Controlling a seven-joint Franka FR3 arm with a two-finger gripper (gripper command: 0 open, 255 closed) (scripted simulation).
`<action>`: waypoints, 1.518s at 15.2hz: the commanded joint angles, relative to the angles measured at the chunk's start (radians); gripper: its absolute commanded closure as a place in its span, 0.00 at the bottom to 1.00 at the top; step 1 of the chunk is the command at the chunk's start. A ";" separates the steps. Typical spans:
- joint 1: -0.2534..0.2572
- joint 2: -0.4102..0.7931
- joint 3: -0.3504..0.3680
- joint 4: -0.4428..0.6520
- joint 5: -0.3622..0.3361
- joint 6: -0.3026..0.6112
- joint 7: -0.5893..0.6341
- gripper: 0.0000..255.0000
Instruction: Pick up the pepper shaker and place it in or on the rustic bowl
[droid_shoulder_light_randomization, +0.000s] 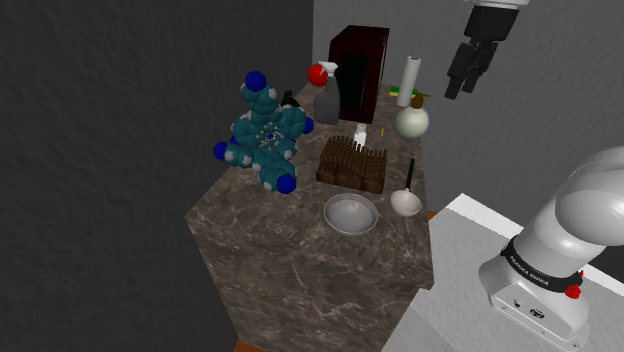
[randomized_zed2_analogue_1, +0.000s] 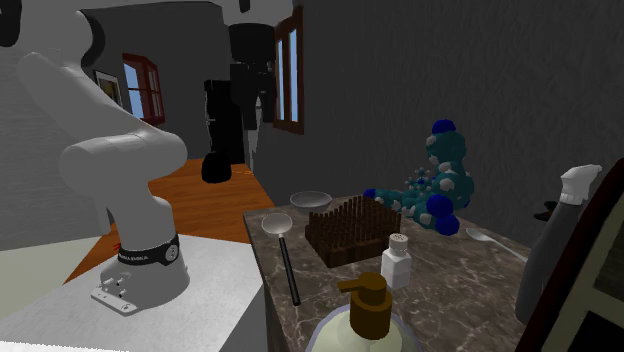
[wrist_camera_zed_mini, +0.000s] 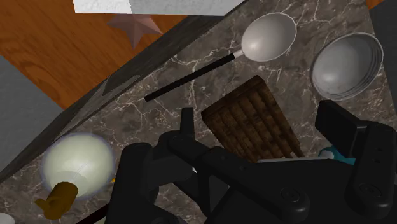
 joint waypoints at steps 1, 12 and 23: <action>0.000 0.000 0.000 0.000 0.000 0.000 0.000 0.00; 0.007 0.460 0.030 0.153 -0.047 0.236 -0.022 0.00; 0.013 0.929 0.051 0.459 -0.124 0.327 -0.012 0.00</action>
